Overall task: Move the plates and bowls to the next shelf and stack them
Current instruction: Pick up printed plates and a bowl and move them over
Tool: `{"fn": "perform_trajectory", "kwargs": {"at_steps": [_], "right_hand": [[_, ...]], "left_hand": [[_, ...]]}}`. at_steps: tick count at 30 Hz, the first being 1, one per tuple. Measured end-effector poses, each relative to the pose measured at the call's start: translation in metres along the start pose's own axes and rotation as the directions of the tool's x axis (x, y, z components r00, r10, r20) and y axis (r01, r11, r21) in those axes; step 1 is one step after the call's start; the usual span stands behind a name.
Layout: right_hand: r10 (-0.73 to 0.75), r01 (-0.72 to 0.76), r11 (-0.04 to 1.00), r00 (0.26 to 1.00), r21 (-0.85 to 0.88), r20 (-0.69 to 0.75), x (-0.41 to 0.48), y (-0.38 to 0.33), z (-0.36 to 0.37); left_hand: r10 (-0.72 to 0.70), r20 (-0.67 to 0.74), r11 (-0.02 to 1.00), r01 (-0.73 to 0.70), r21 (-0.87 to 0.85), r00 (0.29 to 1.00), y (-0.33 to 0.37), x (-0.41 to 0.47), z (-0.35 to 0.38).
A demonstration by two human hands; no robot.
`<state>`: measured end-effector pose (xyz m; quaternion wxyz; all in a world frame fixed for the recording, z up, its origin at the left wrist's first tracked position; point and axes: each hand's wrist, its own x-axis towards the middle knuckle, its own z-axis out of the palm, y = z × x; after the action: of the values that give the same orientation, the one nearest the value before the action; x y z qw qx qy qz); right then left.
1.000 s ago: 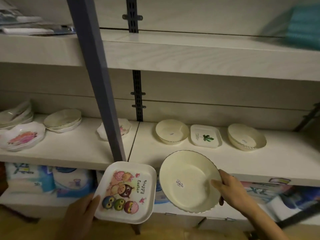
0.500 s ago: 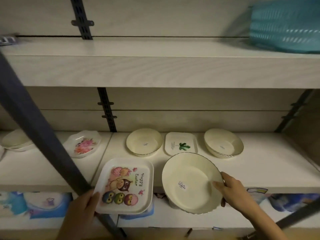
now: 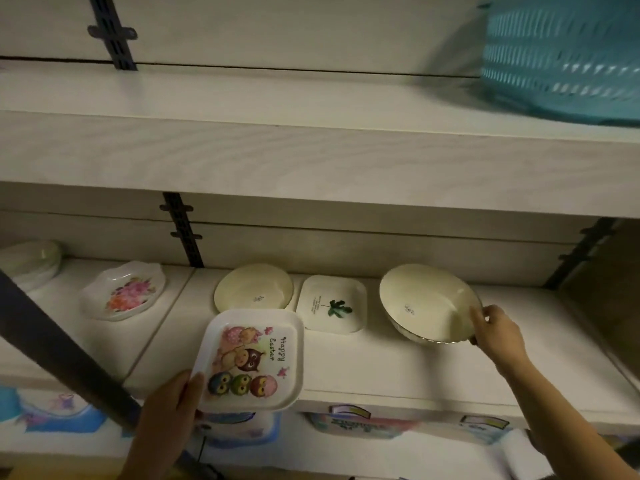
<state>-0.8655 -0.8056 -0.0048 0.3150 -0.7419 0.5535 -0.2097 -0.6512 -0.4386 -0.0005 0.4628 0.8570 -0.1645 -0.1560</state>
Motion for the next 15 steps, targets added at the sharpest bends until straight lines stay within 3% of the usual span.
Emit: {"fn": "perform_trajectory", "kwargs": {"at_steps": [5,15], "right_hand": [[0.086,-0.087,0.996,0.996,-0.026,-0.036,0.03,0.007,0.016],[0.268,-0.271,0.96,0.962,-0.065,-0.051,0.04,0.011,0.04]], "left_hand": [[0.022,-0.046,0.995,-0.017,0.096,0.999,-0.008,0.016,0.014],[0.013,-0.044,0.996,-0.009,0.09,0.999,-0.008,0.028,0.034]]}}
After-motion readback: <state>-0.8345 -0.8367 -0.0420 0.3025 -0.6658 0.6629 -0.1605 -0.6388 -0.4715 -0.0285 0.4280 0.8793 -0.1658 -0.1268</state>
